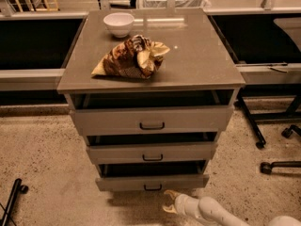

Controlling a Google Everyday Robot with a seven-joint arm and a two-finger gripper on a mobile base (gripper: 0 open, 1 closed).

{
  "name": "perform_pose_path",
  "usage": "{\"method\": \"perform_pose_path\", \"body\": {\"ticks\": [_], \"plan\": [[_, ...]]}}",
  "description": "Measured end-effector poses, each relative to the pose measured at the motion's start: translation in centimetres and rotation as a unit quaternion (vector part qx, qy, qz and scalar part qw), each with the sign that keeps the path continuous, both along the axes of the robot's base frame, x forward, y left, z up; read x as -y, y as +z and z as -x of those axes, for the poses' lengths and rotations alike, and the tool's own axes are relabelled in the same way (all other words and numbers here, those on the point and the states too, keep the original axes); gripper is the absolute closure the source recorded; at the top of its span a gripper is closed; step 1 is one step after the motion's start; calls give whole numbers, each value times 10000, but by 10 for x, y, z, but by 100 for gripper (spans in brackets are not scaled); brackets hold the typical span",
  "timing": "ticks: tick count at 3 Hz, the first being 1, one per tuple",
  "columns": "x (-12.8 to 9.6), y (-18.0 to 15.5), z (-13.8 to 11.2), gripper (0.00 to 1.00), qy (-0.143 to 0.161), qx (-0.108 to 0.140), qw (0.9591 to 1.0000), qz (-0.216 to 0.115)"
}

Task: Close bottom drawer

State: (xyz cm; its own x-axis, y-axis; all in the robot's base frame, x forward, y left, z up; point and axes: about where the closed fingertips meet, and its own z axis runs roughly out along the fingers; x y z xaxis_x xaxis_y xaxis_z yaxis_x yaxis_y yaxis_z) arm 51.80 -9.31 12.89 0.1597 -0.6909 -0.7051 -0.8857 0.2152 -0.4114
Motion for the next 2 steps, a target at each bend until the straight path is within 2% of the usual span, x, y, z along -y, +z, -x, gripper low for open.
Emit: {"method": "perform_pose_path", "body": {"ticks": [1, 2], "plan": [[3, -11, -18, 73, -46, -84, 9999, 36], [11, -21, -35, 62, -162, -147, 9997, 95]]}}
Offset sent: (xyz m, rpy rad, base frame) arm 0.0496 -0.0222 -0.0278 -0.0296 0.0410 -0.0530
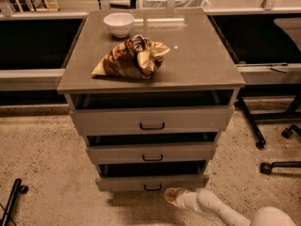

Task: Close bottom drawer

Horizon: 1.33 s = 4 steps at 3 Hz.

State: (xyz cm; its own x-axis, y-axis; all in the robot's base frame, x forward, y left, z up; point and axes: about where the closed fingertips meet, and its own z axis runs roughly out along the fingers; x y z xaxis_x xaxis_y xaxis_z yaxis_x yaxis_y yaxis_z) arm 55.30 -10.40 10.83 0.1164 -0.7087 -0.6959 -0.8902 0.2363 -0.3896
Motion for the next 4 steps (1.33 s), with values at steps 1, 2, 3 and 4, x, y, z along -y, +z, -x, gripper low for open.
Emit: {"method": "perform_pose_path", "body": {"ticks": [1, 2, 3, 4], "plan": [[3, -3, -7, 38, -67, -3, 10000, 41], [3, -4, -9, 16, -89, -1, 9999, 55], [3, -5, -8, 0, -89, -2, 9999, 55], [6, -8, -3, 0, -74, -85, 9999, -36]]}}
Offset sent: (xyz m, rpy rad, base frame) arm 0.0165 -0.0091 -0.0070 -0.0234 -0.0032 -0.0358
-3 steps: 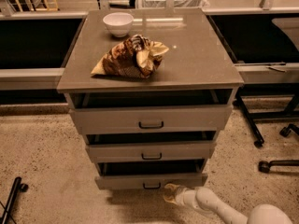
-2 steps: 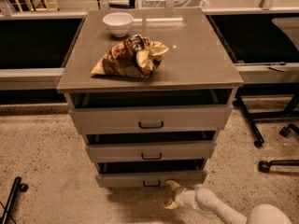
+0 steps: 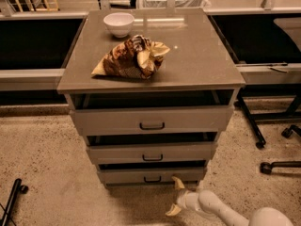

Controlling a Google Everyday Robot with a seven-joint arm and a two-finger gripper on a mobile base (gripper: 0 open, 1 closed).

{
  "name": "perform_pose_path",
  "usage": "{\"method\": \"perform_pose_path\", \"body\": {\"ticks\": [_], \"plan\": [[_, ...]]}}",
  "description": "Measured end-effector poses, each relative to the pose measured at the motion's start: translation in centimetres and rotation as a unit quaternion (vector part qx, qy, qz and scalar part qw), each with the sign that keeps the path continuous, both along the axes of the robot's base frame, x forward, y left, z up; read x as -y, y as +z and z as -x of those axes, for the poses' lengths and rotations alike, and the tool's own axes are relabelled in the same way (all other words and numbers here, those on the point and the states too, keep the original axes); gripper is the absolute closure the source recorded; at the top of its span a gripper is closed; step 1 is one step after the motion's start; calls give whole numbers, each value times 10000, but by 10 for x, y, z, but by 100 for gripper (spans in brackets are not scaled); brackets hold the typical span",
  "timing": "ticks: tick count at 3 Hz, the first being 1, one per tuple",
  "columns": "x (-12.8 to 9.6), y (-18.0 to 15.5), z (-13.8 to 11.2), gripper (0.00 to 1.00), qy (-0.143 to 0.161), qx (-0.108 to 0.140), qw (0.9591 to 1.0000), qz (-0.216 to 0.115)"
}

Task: Close bottom drawer

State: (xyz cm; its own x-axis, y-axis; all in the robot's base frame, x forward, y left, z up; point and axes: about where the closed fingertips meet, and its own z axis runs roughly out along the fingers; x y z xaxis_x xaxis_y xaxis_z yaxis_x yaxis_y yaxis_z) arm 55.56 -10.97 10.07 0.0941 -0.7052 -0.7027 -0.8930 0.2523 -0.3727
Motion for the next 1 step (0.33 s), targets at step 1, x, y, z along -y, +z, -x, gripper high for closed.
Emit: {"method": "perform_pose_path", "body": {"ticks": [1], "plan": [[0, 0, 1, 0, 6, -11, 10000, -16]]}}
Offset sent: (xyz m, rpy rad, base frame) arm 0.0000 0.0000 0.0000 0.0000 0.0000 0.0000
